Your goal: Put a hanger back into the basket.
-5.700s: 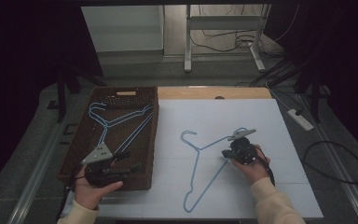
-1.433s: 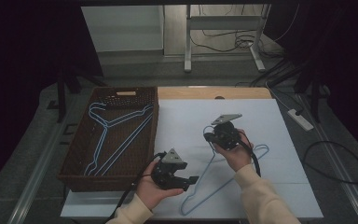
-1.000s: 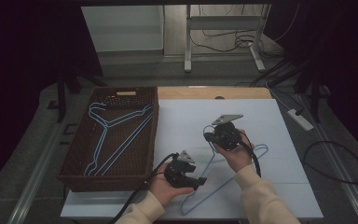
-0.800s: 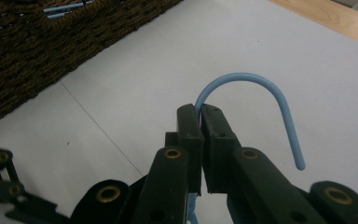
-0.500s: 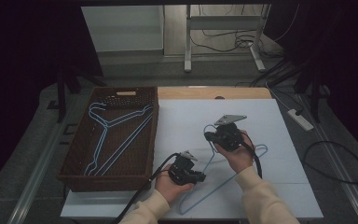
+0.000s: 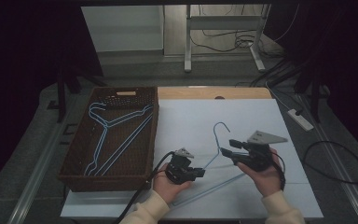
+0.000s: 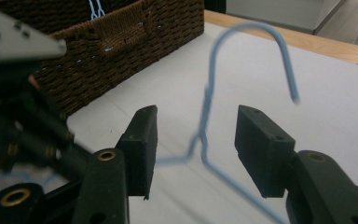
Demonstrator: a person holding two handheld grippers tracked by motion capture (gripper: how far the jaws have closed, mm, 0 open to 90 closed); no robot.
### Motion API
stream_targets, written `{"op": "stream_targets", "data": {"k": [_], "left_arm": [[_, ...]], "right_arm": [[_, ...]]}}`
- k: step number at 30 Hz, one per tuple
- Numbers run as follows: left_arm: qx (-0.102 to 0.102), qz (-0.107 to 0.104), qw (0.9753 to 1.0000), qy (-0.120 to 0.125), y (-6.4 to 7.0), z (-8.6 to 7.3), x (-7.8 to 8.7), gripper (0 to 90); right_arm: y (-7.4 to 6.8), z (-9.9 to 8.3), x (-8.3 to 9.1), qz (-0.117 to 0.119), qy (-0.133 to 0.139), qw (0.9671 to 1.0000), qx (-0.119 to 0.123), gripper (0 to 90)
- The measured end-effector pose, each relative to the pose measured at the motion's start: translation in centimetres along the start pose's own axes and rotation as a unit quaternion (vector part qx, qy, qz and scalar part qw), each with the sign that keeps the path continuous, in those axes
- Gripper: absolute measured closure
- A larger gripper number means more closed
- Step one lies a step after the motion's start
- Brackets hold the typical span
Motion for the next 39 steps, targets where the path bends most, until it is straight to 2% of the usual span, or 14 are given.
{"op": "stream_targets", "data": {"k": [3,4,5,8,15,18,21,22,25,29,32,33,36,39], "left_arm": [[0.0,-0.007,0.9999,0.014,0.5,0.7,1.1,86.5],[0.0,-0.007,0.9999,0.014,0.5,0.7,1.1,86.6],[0.0,-0.009,0.9996,0.026,0.8,1.2,1.9,86.6],[-0.007,-0.008,0.9992,0.039,1.3,2.0,3.1,86.6],[-0.017,0.0,0.9979,0.063,1.6,3.5,6.0,86.6],[-0.018,0.003,0.996,0.088,1.4,4.6,8.5,86.6],[-0.016,0.007,0.9924,0.122,0.8,5.7,12.1,86.6],[-0.016,0.007,0.9924,0.122,0.8,5.7,12.1,86.6],[-0.011,0.02,0.9881,0.152,-0.5,6.3,15.7,86.6],[-0.001,0.044,0.9836,0.175,-2.6,6.3,19.0,86.6],[0.01,0.06,0.9792,0.193,-4.5,5.9,21.2,86.6],[0.01,0.06,0.9792,0.193,-4.5,5.9,21.2,86.6],[0.033,0.075,0.9734,0.214,-6.9,5.1,23.8,86.6],[0.043,0.092,0.97,0.221,-8.5,4.4,25.1,86.6]], "right_arm": [[0.2,-0.9,2.4,-0.004,0.025,0.9997,-0.007,47.9],[0.2,-0.9,2.4,-0.004,0.025,0.9997,-0.007,47.9],[0.4,-1.5,3.9,-0.005,0.034,0.9994,-0.01,47.7],[0.7,-2.4,5.1,-0.008,0.039,0.9991,-0.014,47.2],[1.9,-4.3,5.9,-0.015,0.032,0.9989,-0.03,46.6],[2.3,-4.7,5.7,-0.015,0.026,0.9991,-0.031,46.4],[2.9,-5.3,5.3,-0.017,0.016,0.9992,-0.033,46.0],[2.9,-5.3,5.3,-0.017,0.016,0.9992,-0.033,46.0],[3.5,-5.8,5.0,-0.021,0.007,0.9989,-0.042,45.4],[3.8,-6.2,4.7,-0.026,-0.002,0.9987,-0.043,45.1],[3.9,-6.4,4.6,-0.027,-0.007,0.9986,-0.046,45.1],[3.9,-6.4,4.6,-0.027,-0.007,0.9986,-0.046,45.1],[3.8,-6.6,4.4,-0.024,-0.012,0.9985,-0.048,45.1],[3.7,-6.6,4.2,-0.025,-0.013,0.9985,-0.047,45.1]]}}
Point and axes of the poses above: each handheld gripper's, and its own axes: x roughly backward along the jaws, z roughly out of its top, y roughly to its right, the point moved 10 cm from there along -x, roughly forward along the jaws, and after that the axes turned 3 degrees about z, right-handed, at the moved point
